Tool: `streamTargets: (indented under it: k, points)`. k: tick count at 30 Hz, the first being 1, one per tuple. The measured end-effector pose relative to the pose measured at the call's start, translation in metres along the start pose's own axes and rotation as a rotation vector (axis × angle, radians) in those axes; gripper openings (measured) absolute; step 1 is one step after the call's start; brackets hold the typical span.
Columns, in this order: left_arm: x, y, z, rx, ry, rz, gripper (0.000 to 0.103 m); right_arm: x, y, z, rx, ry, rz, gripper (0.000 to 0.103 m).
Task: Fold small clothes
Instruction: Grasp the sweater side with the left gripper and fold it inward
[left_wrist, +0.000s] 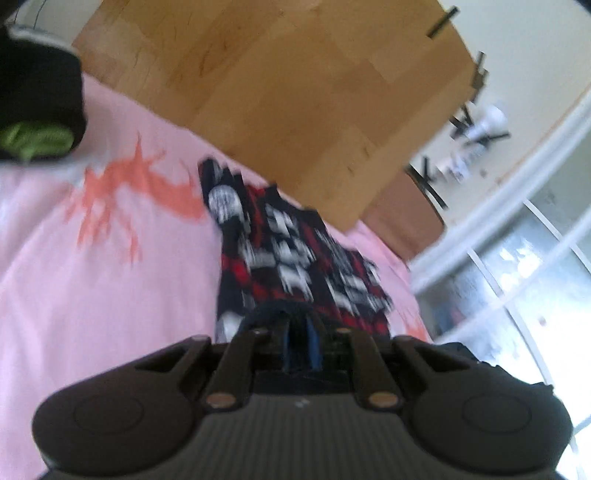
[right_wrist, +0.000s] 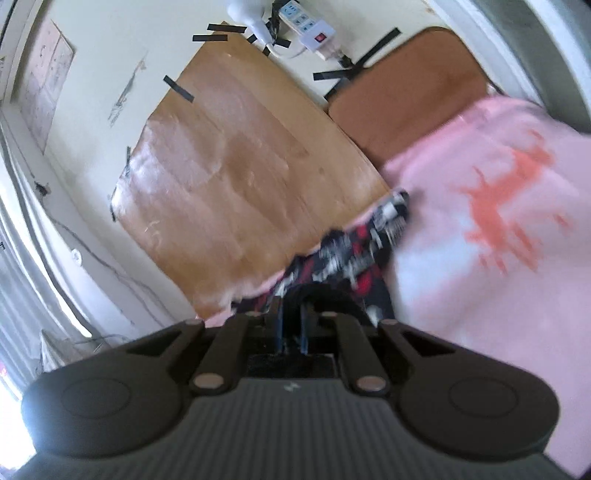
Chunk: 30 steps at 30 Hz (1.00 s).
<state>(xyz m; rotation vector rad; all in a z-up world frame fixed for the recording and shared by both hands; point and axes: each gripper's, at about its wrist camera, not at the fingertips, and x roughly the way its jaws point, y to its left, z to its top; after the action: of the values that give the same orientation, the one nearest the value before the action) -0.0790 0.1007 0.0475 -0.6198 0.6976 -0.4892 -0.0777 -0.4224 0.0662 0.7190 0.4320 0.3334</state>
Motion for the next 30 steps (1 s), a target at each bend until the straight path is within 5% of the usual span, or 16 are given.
streamTargets:
  k: [4, 7, 8, 11, 15, 18, 20, 22, 23, 24, 30]
  points:
    - [0.059, 0.007, 0.039, 0.013, -0.048, 0.108, 0.016, 0.077, -0.021, 0.035, 0.024, 0.022, -0.093, 0.012]
    - [0.089, 0.015, 0.047, -0.005, -0.047, 0.244, 0.025, 0.126, -0.041, 0.043, 0.023, 0.028, -0.227, 0.033]
    - [0.089, 0.019, 0.045, -0.015, -0.040, 0.231, 0.041, 0.133, -0.047, 0.043, 0.027, 0.041, -0.262, 0.056]
    - [0.071, 0.026, 0.035, -0.012, -0.037, 0.213, 0.085, 0.121, -0.059, 0.037, 0.073, 0.030, -0.225, 0.059]
    - [0.056, 0.029, 0.023, -0.003, 0.026, 0.136, 0.089, 0.086, -0.060, 0.023, 0.061, 0.079, -0.161, 0.065]
    - [0.062, 0.021, 0.008, 0.000, 0.101, 0.087, 0.081, 0.085, -0.054, 0.011, 0.043, 0.152, -0.190, 0.066]
    - [0.070, 0.015, -0.005, 0.001, 0.143, 0.063, 0.039, 0.085, -0.047, -0.002, 0.012, 0.182, -0.200, 0.066]
    - [0.079, 0.012, -0.015, 0.023, 0.148, 0.128, 0.014, 0.090, -0.037, -0.013, -0.028, 0.195, -0.191, 0.063]
    - [0.079, 0.014, -0.014, 0.017, 0.137, 0.124, 0.012, 0.092, -0.033, -0.017, -0.040, 0.190, -0.202, 0.048]
    - [0.076, 0.018, -0.009, -0.007, 0.140, 0.125, 0.012, 0.094, -0.030, -0.021, -0.063, 0.187, -0.235, 0.020]
    - [0.014, 0.029, 0.029, 0.020, 0.090, 0.152, 0.009, 0.066, -0.024, -0.003, 0.007, 0.202, -0.195, 0.011]
